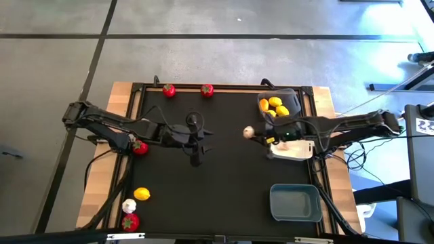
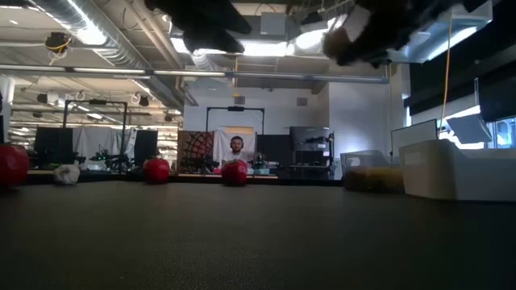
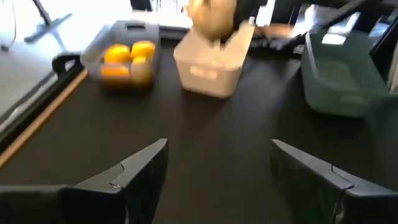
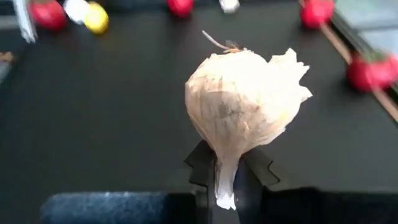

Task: Sort produce into baskets
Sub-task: Put the garlic into the white bin

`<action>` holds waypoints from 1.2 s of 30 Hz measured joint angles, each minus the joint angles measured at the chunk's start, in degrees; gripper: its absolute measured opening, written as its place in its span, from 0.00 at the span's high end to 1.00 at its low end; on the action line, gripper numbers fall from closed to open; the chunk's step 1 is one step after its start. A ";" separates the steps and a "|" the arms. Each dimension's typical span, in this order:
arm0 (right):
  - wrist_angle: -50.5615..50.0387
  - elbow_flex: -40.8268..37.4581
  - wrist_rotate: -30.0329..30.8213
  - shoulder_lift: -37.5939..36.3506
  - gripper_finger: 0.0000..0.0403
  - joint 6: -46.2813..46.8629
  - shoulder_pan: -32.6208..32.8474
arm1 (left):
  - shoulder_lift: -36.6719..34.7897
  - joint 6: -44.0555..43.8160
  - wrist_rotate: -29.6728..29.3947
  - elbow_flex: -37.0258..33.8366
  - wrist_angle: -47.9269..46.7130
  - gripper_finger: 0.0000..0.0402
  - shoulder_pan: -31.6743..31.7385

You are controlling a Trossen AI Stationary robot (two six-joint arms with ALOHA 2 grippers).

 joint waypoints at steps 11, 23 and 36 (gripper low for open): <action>-31.27 0.00 0.50 -10.16 0.90 21.60 -0.02 | 0.19 -1.18 0.00 0.00 -0.60 0.32 0.00; -53.68 -2.11 7.25 -11.78 0.90 46.47 -0.13 | 0.22 -0.88 0.00 0.00 -0.58 0.32 0.00; -47.03 -11.43 5.44 -11.33 0.90 53.18 -0.13 | 0.24 -0.85 0.02 0.00 -0.58 0.32 0.00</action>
